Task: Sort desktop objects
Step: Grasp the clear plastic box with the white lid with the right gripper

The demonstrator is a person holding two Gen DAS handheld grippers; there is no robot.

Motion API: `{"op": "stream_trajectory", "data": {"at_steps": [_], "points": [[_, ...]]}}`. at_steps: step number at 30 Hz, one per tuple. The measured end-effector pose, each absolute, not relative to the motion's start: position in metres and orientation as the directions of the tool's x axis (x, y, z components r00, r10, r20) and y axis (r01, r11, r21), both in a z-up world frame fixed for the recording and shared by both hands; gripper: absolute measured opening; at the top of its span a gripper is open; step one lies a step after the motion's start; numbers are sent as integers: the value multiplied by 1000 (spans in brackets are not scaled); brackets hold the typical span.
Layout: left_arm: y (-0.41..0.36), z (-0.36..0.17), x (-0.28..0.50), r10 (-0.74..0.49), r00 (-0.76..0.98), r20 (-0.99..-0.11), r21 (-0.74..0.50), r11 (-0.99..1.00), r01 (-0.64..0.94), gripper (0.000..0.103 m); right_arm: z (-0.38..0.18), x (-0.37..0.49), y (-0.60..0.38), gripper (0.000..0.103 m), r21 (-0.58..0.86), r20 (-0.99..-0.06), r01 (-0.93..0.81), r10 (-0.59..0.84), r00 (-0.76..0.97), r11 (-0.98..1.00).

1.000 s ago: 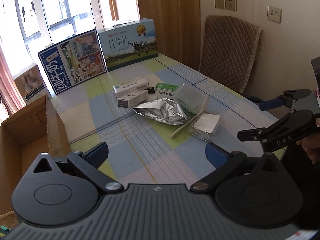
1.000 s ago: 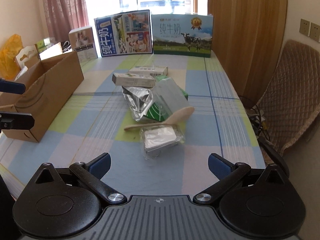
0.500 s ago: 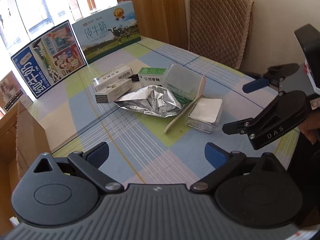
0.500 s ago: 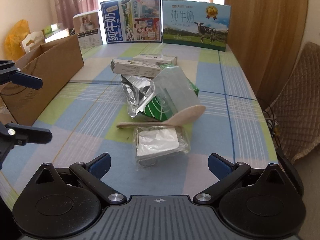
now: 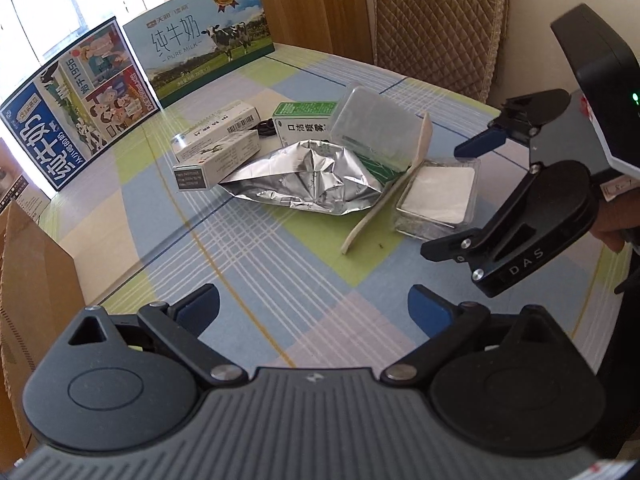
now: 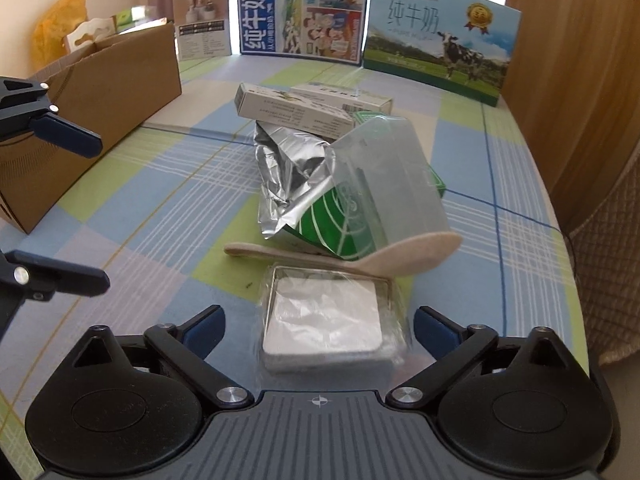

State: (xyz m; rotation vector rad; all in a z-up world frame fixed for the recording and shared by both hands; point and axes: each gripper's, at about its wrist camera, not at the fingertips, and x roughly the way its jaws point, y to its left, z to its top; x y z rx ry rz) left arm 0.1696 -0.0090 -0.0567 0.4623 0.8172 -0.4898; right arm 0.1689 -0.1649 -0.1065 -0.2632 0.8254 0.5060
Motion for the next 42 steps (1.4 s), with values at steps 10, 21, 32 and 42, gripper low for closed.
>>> {"op": "stream_trajectory", "data": {"at_steps": [10, 21, 32, 42], "points": [[-17, -71, 181, -249, 564, -788, 178, 784, 595, 93, -105, 170, -178, 65, 1, -757, -492, 322, 568, 870], [-48, -88, 204, -305, 526, -794, 161, 729, 666, 74, -98, 146, -210, 65, 42, -768, -431, 305, 563, 901], [-80, -101, 193, -340, 498, -797, 200, 630, 750, 70, -90, 130, -220, 65, 179, -789, -464, 409, 458, 867], [-83, -96, 192, -372, 478, -795, 198, 586, 785, 70, -77, 130, -245, 65, 124, -802, -302, 274, 530, 945]]}}
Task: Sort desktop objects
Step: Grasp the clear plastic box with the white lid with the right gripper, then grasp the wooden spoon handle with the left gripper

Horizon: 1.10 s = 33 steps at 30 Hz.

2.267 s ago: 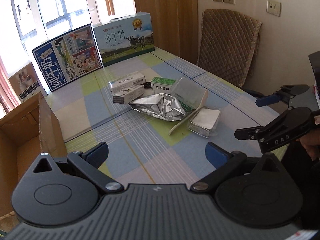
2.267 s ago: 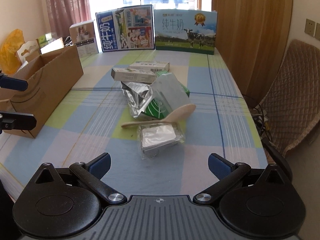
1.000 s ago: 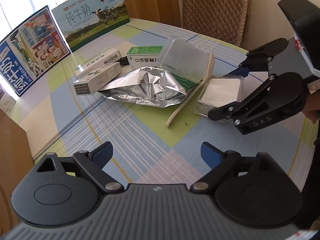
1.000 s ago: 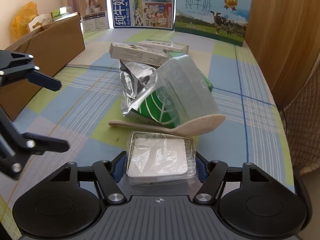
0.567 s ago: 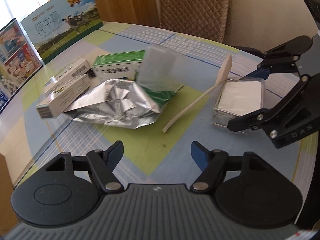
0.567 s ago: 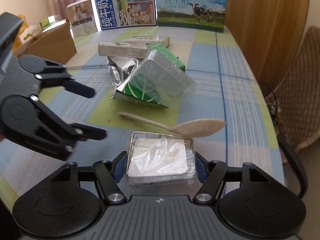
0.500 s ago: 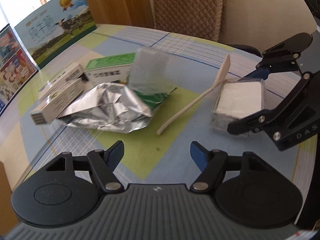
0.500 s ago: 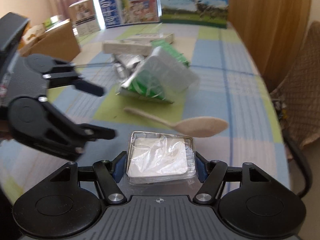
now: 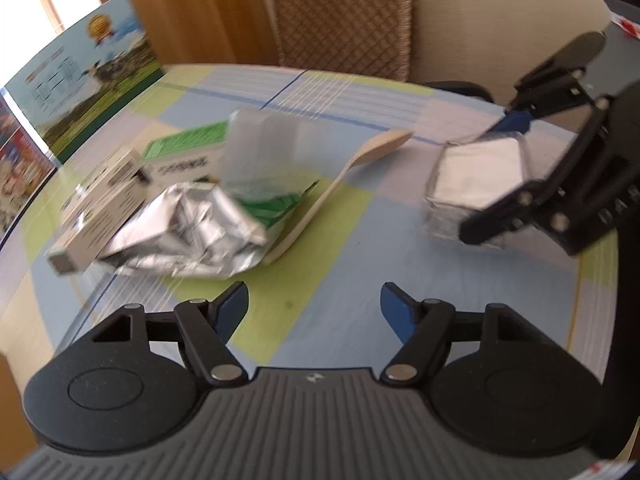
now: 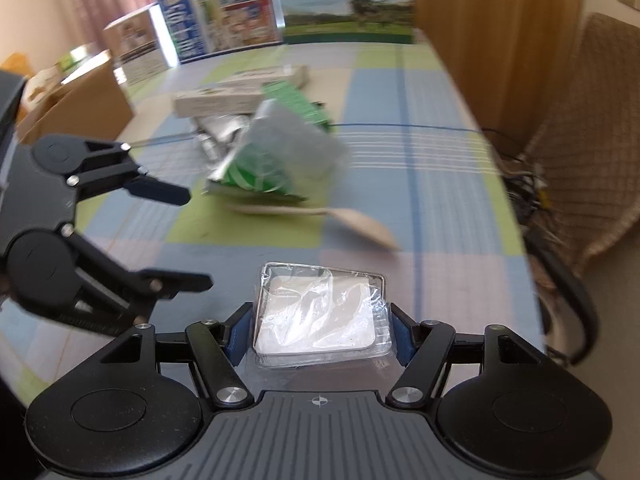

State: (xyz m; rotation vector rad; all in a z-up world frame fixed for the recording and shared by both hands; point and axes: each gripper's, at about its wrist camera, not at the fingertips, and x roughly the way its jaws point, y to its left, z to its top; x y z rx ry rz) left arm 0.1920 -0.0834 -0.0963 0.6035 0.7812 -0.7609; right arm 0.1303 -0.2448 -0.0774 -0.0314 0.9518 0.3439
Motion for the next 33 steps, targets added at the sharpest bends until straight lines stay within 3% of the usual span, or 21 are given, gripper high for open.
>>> {"op": "stream_trajectory", "data": {"at_steps": [16, 24, 33], "points": [[-142, -111, 200, -409, 444, -798, 280, 401, 872, 58, -69, 133, -273, 65, 103, -812, -205, 201, 548, 973], [-158, -111, 220, -428, 396, -812, 233, 385, 893, 48, -71, 137, -275, 65, 104, -829, -213, 203, 521, 972], [-162, -107, 238, -418, 294, -859, 121, 393, 912, 32, -76, 141, -273, 65, 43, -870, -351, 208, 447, 935]]}}
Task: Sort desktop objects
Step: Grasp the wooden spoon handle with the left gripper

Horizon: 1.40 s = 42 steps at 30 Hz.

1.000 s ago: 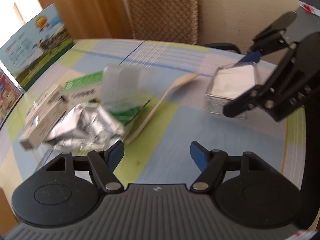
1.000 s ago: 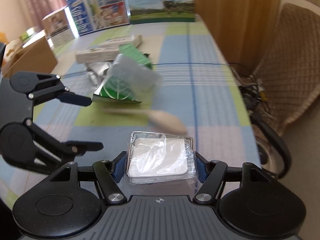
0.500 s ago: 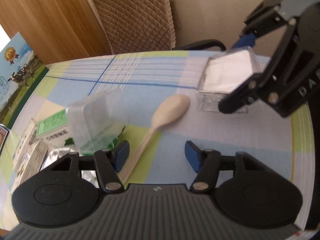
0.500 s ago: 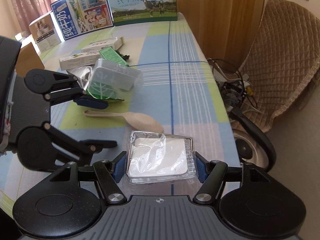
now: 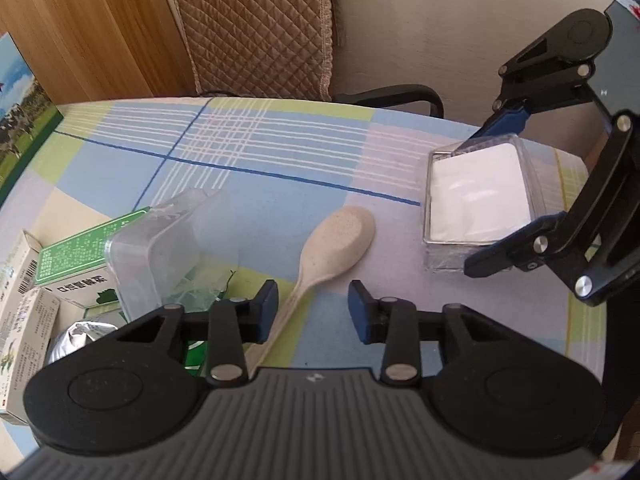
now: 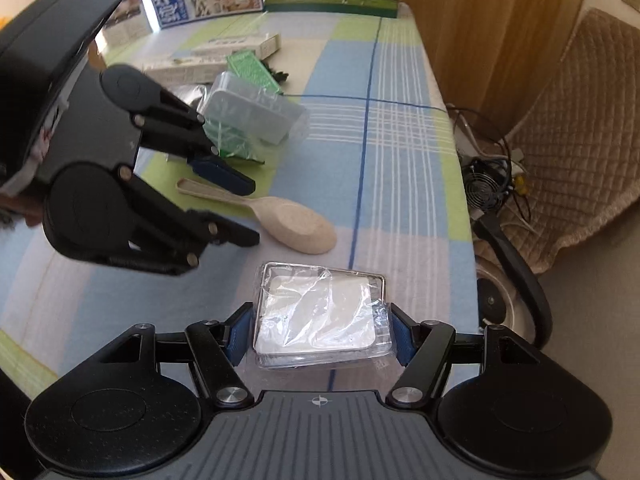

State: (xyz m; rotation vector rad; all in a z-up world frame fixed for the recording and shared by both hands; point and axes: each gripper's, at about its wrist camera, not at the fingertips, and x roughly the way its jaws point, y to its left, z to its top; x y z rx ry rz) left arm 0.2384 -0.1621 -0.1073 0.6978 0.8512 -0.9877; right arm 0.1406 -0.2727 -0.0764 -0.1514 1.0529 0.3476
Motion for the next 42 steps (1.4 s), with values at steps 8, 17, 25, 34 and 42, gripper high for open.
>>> {"op": "stream_trajectory", "data": {"at_steps": [8, 17, 25, 34, 42], "points": [[-162, -105, 228, -375, 278, -884, 115, 403, 908, 7, -80, 138, -269, 65, 24, -877, -413, 217, 428, 910], [-111, -103, 185, -289, 329, -899, 145, 513, 846, 4, -78, 128, -251, 65, 21, -880, -483, 245, 406, 875], [-59, -97, 158, -207, 398, -894, 193, 625, 756, 4, -75, 119, -226, 65, 30, -877, -553, 287, 384, 833], [-42, -95, 143, -220, 416, -882, 169, 677, 716, 10, -80, 118, -214, 65, 23, -881, -572, 287, 375, 820], [-54, -97, 157, -260, 418, -870, 155, 662, 734, 26, -83, 119, -216, 65, 23, -885, -565, 279, 372, 825]]}}
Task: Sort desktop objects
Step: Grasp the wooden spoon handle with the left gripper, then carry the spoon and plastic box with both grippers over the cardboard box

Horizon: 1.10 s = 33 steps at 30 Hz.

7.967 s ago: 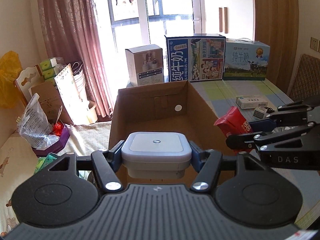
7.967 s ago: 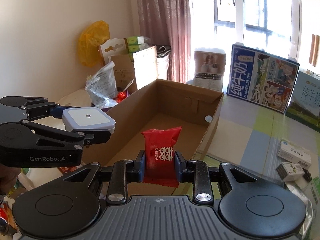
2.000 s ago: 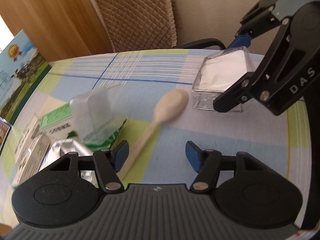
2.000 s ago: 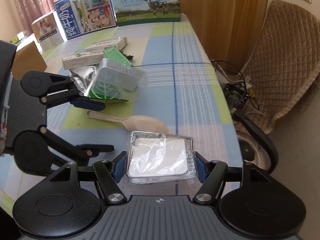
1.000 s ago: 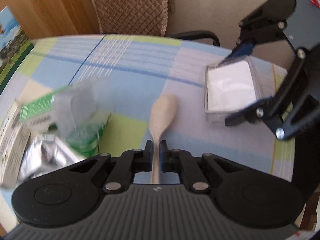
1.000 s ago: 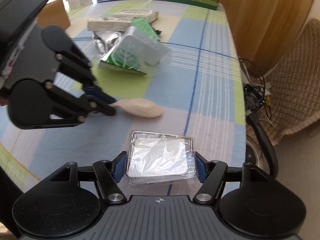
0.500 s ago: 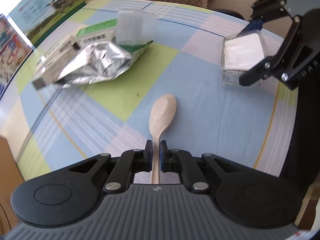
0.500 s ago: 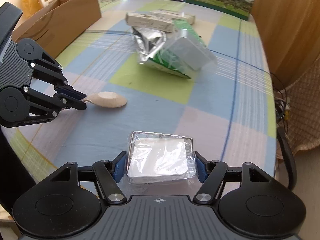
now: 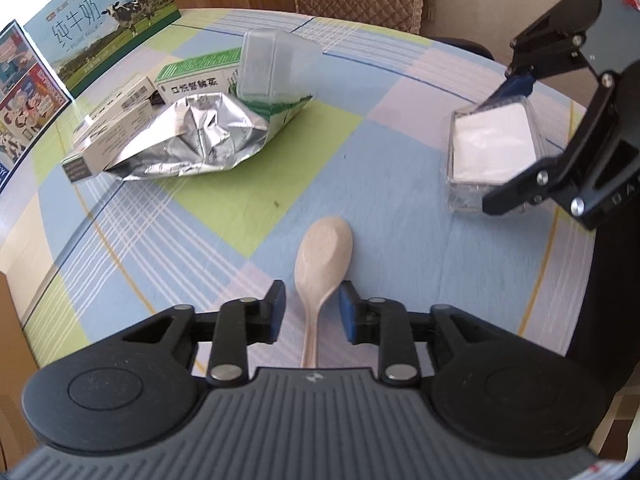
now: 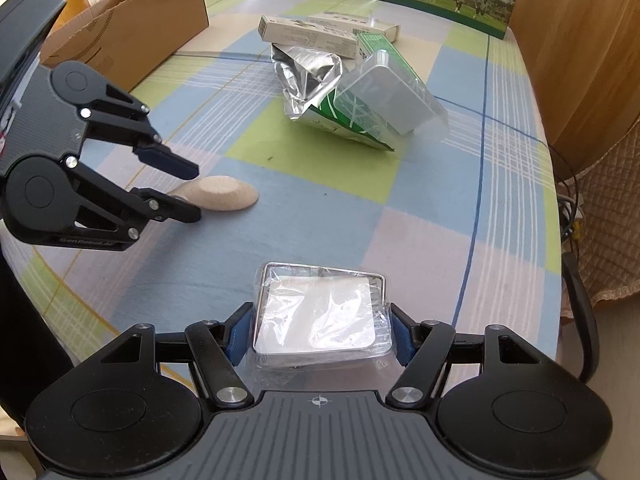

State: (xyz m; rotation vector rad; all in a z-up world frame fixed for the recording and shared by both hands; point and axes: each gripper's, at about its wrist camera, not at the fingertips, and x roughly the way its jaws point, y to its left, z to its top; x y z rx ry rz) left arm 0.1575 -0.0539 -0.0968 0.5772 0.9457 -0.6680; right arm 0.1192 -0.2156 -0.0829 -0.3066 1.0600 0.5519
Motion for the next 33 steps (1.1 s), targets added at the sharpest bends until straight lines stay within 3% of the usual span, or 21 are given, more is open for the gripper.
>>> {"op": "stream_trajectory", "data": {"at_steps": [5, 14, 17, 33], "points": [[-59, -98, 166, -294, 391, -872, 116, 652, 749, 42, -84, 120, -216, 65, 27, -882, -561, 284, 376, 828], [-58, -101, 181, -341, 324, -882, 15, 668, 744, 40, -83, 119, -215, 65, 36, -878, -556, 292, 379, 830], [-55, -100, 182, -356, 302, -884, -16, 670, 743, 28, -83, 118, -214, 65, 39, -877, -554, 294, 379, 831], [-37, -70, 166, -362, 406, -839, 14, 731, 682, 27, -70, 114, -206, 65, 41, -852, -544, 314, 420, 838]]}}
